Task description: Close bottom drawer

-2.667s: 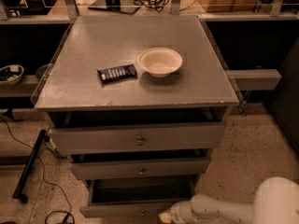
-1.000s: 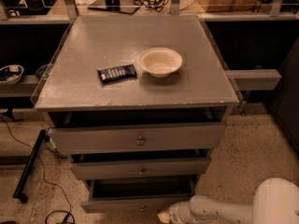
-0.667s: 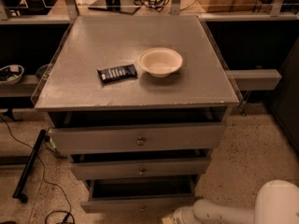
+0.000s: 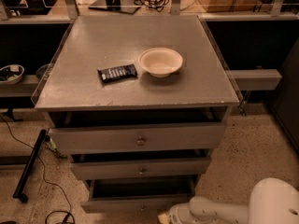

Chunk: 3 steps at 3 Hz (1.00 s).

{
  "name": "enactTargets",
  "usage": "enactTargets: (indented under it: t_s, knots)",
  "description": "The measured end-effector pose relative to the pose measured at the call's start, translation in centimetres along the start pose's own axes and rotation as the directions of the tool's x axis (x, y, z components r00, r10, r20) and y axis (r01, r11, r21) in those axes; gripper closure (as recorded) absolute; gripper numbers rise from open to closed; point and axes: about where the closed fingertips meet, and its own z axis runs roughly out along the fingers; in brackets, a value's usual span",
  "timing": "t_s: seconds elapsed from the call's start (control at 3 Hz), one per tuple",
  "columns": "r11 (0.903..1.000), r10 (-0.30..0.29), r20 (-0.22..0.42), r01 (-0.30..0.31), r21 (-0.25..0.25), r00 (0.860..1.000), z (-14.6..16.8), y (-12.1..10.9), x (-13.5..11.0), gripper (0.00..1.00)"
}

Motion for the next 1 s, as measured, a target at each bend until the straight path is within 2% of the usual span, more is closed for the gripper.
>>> enactTargets:
  t_s: [0.33,0.67,1.0]
  knots:
    - [0.9995,-0.026,0.034,0.026,-0.015,0.999,0.9,0.3,-2.4,1.00]
    - [0.9989,-0.040,0.056,0.041,-0.021,0.998,1.1,0.5,-3.7,1.00]
    - [0.9987,-0.043,0.064,0.044,-0.024,0.997,1.2,0.6,-4.0,1.00]
